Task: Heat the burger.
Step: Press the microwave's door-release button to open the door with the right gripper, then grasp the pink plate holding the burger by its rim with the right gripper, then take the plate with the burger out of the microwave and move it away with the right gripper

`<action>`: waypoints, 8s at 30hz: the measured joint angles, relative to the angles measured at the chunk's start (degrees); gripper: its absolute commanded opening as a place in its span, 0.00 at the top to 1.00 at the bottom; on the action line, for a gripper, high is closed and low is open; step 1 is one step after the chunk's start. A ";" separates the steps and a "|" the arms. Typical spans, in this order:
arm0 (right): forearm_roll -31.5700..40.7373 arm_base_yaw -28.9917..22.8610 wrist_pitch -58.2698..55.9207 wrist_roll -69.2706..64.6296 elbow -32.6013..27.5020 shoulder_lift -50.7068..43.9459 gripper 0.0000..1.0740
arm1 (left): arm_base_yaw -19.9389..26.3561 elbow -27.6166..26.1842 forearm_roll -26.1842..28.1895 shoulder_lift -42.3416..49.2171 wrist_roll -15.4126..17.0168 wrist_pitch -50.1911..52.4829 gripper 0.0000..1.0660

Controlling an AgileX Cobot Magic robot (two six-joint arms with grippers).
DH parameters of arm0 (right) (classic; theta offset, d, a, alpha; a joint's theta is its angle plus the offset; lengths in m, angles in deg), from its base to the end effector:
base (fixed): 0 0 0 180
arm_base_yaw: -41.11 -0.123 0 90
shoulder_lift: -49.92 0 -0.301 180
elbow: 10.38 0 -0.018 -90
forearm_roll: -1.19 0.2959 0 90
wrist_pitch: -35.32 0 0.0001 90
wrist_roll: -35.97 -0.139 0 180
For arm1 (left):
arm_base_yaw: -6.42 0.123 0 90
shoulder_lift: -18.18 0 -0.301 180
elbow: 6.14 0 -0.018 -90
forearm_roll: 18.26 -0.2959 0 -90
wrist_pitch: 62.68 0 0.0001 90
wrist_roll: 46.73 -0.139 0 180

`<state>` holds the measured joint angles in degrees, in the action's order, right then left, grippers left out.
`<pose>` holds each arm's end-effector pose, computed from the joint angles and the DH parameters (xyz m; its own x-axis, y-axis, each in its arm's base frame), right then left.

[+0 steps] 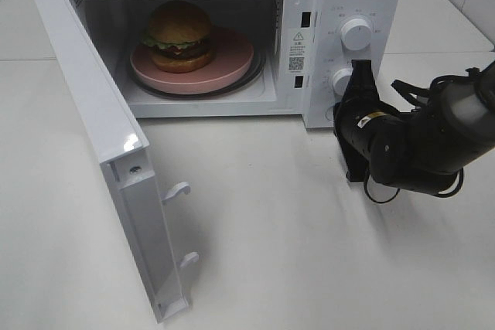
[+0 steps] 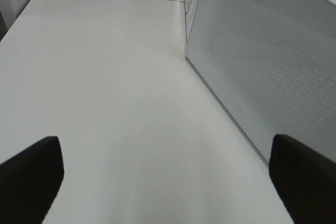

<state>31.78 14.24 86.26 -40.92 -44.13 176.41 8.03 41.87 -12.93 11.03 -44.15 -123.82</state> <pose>0.3932 0.1377 0.0415 -0.0459 0.9982 -0.0398 0.3653 0.0538 0.9294 0.0585 -0.0097 0.2830 -0.4435 -0.1021 -0.8904 0.0051 0.9932 -0.1164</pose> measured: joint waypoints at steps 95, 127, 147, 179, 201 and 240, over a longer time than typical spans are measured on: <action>-32.31 0.52 -72.36 132.70 4.53 -43.72 0.80 | 0.00 0.00 0.00 0.00 0.00 0.00 0.05; -42.11 -7.96 -73.34 127.60 11.69 -31.11 0.11 | 0.00 0.00 0.00 0.00 0.00 0.00 0.05; -50.88 -11.00 -75.06 121.35 32.72 -9.97 0.13 | 0.00 0.00 0.00 0.00 0.00 0.00 0.05; -51.22 -11.00 -72.77 116.48 54.37 10.71 0.17 | 0.00 0.00 -0.06 0.00 0.00 0.00 0.05; -51.34 -9.34 -71.73 116.02 60.85 18.62 0.21 | 0.00 0.00 -0.52 0.00 0.00 0.00 0.05; -46.07 -10.66 -75.23 124.45 60.91 16.96 1.00 | 0.00 0.00 -1.15 0.00 0.00 0.00 0.05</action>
<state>-14.28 3.58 11.03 83.52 16.78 193.37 8.03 41.87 -14.08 11.03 -44.15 -123.82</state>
